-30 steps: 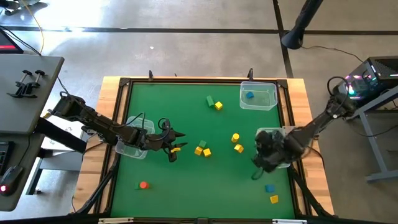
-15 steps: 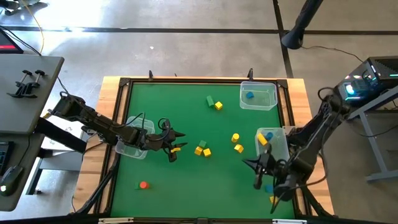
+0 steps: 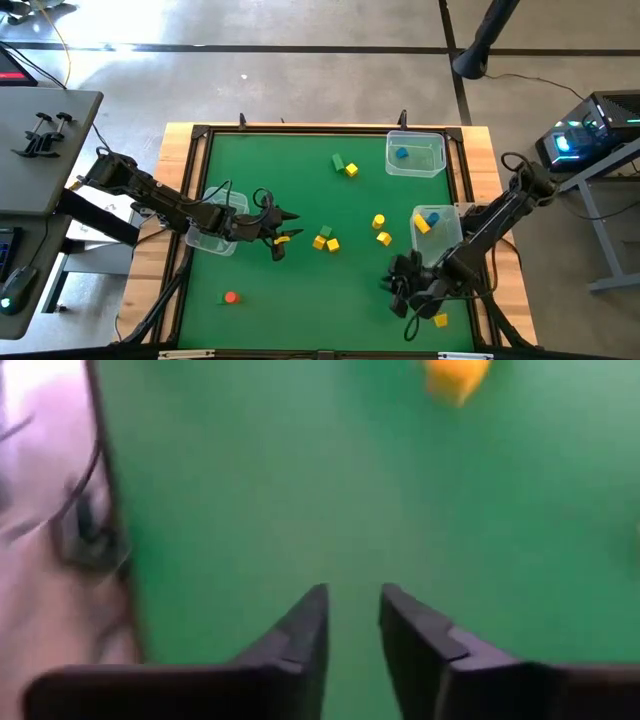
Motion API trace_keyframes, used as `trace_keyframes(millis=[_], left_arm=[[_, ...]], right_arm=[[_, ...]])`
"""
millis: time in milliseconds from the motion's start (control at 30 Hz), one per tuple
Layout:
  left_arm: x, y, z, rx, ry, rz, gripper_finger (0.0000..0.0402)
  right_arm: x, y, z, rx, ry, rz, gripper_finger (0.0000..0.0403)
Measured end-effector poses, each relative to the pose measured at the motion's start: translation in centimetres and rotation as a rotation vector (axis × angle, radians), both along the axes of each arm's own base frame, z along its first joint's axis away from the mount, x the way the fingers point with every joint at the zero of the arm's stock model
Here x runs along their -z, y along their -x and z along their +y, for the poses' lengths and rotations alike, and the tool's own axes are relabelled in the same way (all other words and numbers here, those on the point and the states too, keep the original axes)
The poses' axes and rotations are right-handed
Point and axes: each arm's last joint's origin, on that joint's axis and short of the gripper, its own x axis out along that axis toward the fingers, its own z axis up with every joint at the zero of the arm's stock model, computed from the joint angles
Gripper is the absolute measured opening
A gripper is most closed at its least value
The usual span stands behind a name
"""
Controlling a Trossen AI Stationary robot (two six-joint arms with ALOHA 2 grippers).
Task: Sort blocks by size
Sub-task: Put the blue square block into the left transparent bin
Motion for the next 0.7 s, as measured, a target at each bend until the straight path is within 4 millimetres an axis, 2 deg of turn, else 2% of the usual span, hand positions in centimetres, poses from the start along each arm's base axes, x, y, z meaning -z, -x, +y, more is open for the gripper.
trace_keyframes(millis=[200,367,500,633,700], left_arm=[[0.0,0.0,0.0,0.008,-0.018,0.007,0.0172],[0.0,0.0,0.0,0.020,-0.048,0.015,0.0172],[0.0,0.0,0.0,0.027,-0.065,0.020,0.0172],[0.0,0.0,0.0,0.029,-0.071,0.022,0.0172],[0.0,0.0,0.0,0.030,-0.072,0.022,0.0172]], right_arm=[[0.5,1.2,0.7,0.069,-0.354,0.319,0.0179],[0.5,3.2,2.4,0.201,-0.590,0.592,0.0200],[0.7,5.1,3.4,0.326,-0.625,0.703,0.0199],[1.1,7.2,3.5,0.486,-0.550,0.778,0.0199],[1.3,7.9,3.2,0.533,-0.485,0.740,0.0199]])
